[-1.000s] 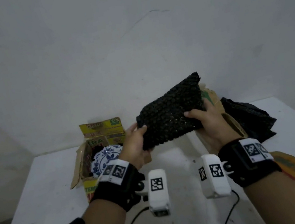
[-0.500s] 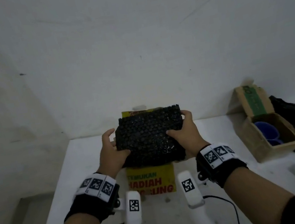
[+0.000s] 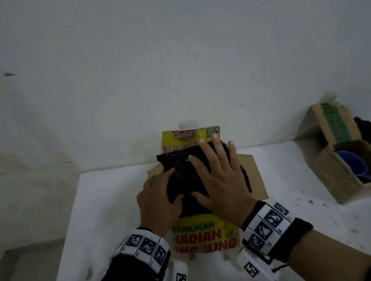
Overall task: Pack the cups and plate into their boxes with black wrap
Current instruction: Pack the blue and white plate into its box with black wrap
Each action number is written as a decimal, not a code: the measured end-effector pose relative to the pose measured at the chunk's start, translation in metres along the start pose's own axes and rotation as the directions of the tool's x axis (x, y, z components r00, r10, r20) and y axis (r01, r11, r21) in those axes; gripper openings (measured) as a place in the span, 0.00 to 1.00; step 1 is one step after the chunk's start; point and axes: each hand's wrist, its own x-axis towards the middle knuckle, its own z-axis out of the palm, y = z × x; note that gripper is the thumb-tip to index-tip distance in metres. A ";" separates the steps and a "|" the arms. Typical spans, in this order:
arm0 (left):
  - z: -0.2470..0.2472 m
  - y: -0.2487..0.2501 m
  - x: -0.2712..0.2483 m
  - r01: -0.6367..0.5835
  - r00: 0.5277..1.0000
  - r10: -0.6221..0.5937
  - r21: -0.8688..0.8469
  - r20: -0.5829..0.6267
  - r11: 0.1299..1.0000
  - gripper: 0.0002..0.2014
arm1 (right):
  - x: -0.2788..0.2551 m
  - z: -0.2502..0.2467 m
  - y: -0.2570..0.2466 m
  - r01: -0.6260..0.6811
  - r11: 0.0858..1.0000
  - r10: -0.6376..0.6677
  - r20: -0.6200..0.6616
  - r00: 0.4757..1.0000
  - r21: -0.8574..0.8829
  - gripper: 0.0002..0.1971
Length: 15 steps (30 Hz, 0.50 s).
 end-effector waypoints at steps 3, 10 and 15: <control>0.001 -0.003 -0.001 -0.064 0.998 0.064 -0.008 0.007 0.998 0.32 | 0.001 0.007 -0.001 0.055 0.996 -0.060 0.074 0.995 0.070 0.35; 0.016 -0.007 -0.002 -0.027 0.999 0.040 -0.492 0.017 0.870 0.29 | 0.010 0.032 0.007 0.048 0.970 -0.186 0.598 0.780 0.239 0.32; 0.012 0.000 -0.001 0.065 0.995 0.007 -0.697 0.100 0.714 0.22 | 0.024 0.050 -0.004 -0.070 0.959 -0.197 0.823 0.532 0.275 0.34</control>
